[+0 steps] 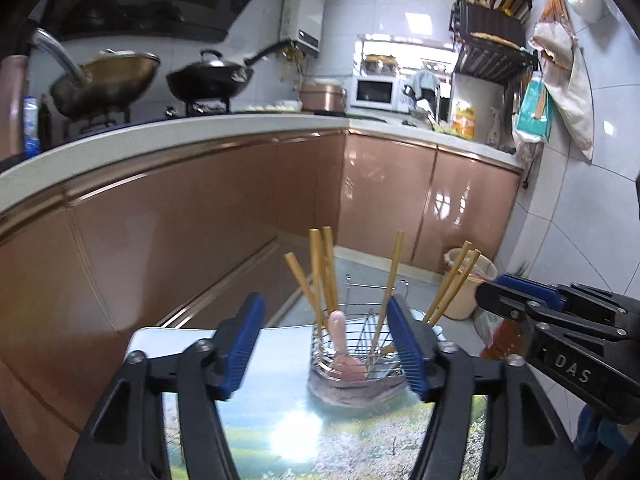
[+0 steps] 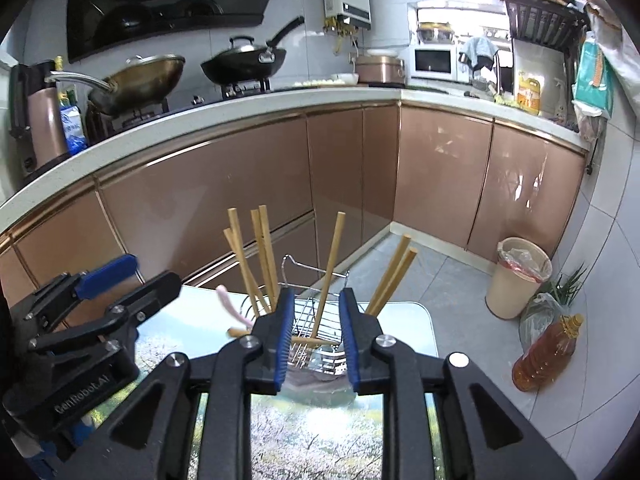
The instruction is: Organize utensils
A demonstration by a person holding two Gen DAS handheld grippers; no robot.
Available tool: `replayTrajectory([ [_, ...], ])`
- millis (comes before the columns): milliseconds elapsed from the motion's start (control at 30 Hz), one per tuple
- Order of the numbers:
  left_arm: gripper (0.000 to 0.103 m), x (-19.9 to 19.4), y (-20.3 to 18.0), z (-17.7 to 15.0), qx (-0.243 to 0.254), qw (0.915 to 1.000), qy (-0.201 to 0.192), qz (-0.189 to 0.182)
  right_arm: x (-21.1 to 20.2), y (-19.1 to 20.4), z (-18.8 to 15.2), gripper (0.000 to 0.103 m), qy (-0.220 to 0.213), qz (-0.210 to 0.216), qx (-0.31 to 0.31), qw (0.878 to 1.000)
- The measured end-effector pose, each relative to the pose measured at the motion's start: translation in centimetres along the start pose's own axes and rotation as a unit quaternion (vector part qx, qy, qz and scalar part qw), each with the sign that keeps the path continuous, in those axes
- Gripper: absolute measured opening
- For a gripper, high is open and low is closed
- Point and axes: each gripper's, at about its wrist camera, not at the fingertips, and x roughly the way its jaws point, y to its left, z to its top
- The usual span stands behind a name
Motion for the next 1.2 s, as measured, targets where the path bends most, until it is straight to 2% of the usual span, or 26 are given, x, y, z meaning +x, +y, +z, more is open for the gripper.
replayTrajectory([
  [67, 0.073, -1.4, 0.3, -0.4, -0.005, 0.9999, -0.009, 0.007, -1.3, 0.2, -0.9, 0.038, -0.011, 0.001, 0.003, 1.0],
  [300, 0.096, -5.6, 1.0, -2.8, 0.001, 0.9972, -0.043, 0.061, -5.5, 1.6, -4.8, 0.04, -0.035, 0.001, -0.013, 0.999],
  [400, 0.1, -6.9, 1.3, -3.9, 0.006, 0.9958, -0.048, 0.078, -6.7, 1.9, -6.4, 0.047, -0.039, -0.001, -0.013, 0.999],
  [700, 0.103, -9.6, 1.7, -6.2, 0.018, 0.9939, -0.047, 0.098, -8.9, 2.7, -10.7, 0.055, -0.045, -0.017, -0.023, 0.999],
  [933, 0.103, -11.1, 2.7, -7.2, 0.012, 0.9928, -0.052, 0.108, -9.5, 3.1, -12.3, 0.069, -0.053, -0.016, -0.019, 0.998],
  [1200, 0.103, -11.2, 3.0, -7.7, 0.014, 0.9916, -0.06, 0.114, -9.6, 2.8, -12.5, 0.07, -0.063, -0.029, -0.009, 0.998],
])
